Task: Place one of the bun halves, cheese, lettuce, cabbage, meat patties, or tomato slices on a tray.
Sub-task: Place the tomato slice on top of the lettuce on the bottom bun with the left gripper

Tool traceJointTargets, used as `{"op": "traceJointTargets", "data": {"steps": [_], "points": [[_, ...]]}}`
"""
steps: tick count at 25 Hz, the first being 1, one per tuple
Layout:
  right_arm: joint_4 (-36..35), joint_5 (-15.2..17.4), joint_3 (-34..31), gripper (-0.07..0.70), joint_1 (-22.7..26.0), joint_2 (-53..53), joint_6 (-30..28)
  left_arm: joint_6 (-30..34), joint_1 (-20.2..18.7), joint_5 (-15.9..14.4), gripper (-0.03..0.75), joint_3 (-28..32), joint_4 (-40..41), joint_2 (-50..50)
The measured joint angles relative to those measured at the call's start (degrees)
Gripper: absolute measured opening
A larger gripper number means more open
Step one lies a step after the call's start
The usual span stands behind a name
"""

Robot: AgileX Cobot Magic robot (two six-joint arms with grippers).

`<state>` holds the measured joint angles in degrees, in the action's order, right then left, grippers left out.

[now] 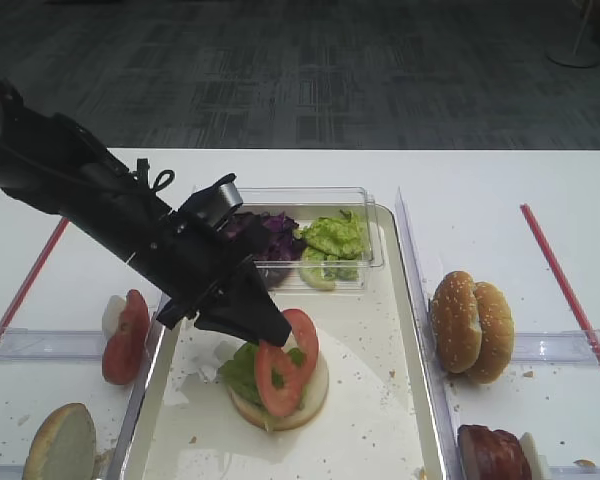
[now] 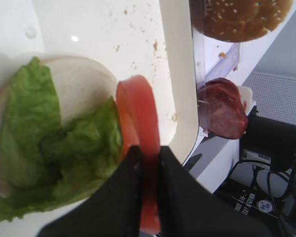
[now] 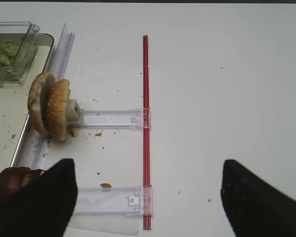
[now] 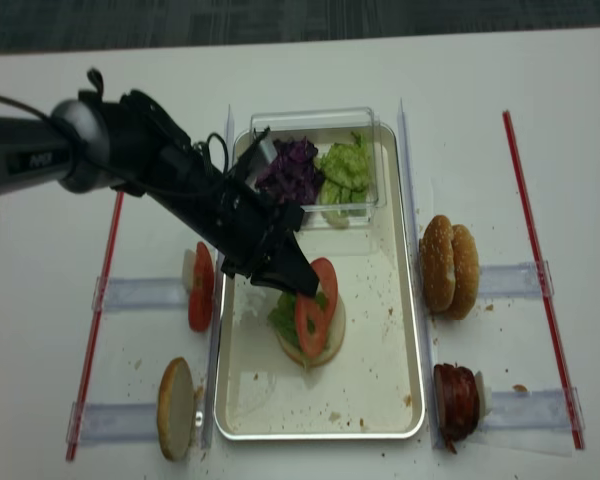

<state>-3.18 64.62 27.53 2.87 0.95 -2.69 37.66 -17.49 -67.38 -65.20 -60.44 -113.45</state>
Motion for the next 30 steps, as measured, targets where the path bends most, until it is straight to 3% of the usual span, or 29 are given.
{"op": "traceJointTargets", "data": {"steps": [30], "points": [[0.0, 0.0, 0.0, 0.613, 0.0, 0.0, 0.0, 0.3, 0.0, 0.2, 0.027, 0.0, 0.3, -3.4]]}}
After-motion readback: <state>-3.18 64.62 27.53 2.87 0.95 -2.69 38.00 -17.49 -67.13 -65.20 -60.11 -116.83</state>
